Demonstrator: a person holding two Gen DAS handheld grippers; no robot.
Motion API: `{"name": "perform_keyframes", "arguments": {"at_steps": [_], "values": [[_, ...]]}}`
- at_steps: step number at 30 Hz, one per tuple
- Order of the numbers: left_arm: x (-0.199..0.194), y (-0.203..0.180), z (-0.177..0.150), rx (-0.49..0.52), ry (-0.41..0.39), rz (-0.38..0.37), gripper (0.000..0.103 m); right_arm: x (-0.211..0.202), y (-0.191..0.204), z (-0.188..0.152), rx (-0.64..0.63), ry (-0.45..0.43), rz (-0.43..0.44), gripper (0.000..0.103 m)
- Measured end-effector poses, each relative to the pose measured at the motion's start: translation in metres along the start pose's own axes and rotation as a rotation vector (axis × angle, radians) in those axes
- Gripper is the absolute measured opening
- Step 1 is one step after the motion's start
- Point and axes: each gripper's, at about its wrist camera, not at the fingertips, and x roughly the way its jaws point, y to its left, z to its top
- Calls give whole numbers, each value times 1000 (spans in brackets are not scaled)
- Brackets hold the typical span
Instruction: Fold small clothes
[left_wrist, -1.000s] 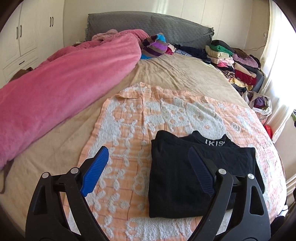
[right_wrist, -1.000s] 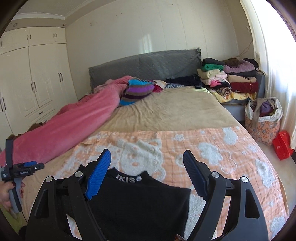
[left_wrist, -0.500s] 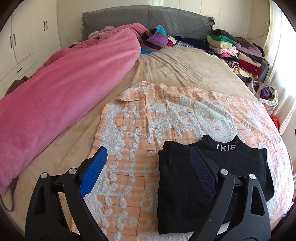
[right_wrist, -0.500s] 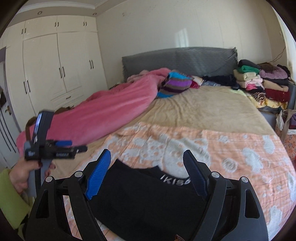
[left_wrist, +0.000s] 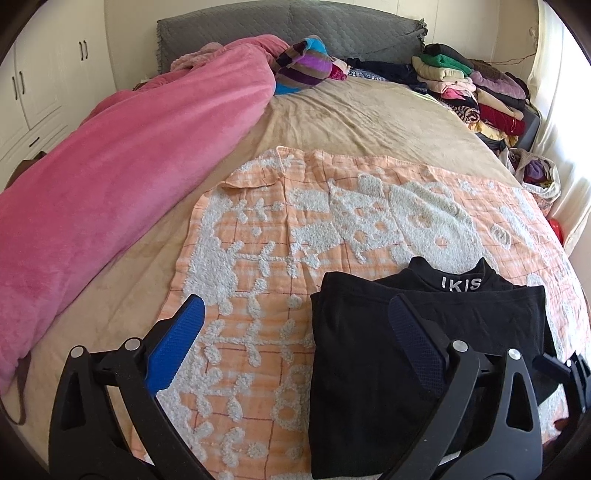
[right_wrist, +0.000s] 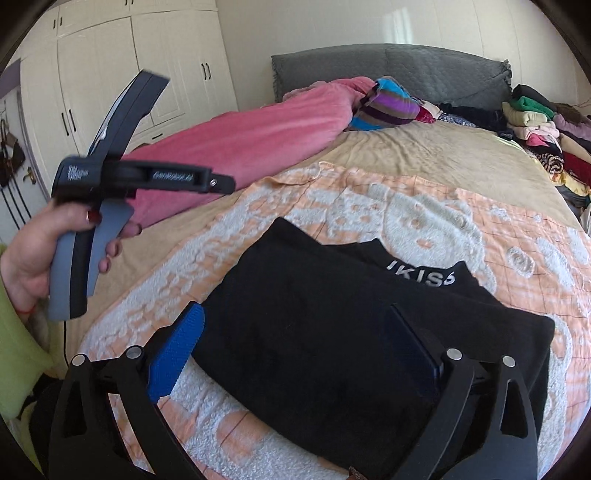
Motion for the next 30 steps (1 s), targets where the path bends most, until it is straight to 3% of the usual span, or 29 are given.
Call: {"name": "perform_keyframes", "arguments": {"at_steps": [13,27,30], "values": [[43,-9,-10,25,84,-25,93,38,45,-27,-229,57,-34,97],[95,-8,-26,-64,175,-148,93,77,88,-63,-500,91,-60,96],[107,-8,-30,-77,196,-186,86,83,90,-69,-546,93,-73,96]]}}
